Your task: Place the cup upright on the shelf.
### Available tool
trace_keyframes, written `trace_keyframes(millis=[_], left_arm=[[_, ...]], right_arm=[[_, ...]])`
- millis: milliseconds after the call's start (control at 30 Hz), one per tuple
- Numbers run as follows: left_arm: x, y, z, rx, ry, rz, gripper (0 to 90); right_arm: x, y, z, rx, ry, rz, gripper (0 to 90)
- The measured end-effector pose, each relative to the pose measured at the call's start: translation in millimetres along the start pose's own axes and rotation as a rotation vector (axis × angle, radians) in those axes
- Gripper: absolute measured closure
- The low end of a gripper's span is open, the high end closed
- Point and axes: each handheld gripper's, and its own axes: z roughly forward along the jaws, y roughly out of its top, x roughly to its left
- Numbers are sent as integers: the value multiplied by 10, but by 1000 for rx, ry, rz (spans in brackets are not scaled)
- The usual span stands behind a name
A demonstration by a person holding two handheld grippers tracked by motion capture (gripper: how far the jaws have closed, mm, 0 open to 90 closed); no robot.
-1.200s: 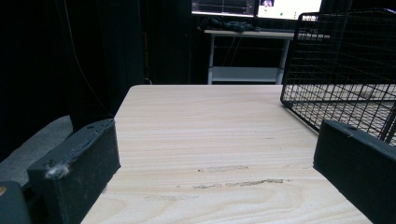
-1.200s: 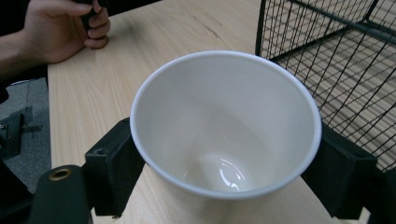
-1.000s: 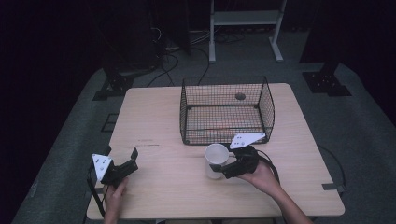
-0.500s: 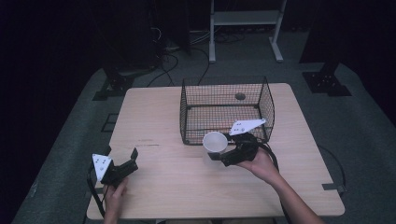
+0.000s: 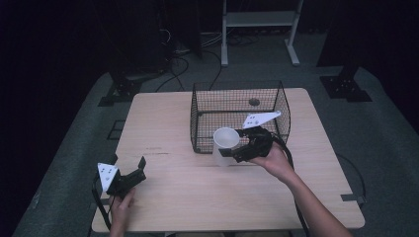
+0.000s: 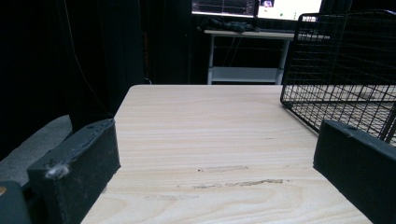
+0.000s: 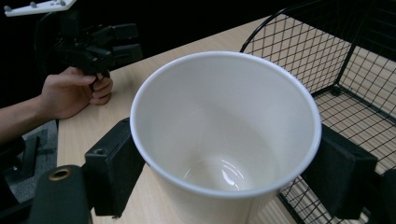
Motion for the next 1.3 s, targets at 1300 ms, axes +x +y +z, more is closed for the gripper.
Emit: trace_keyframes(millis=[1300], left_arm=[[10,0,-3,1,-4,-7,0]], right_arm=[[-638,637,167,25,-119,22,192]])
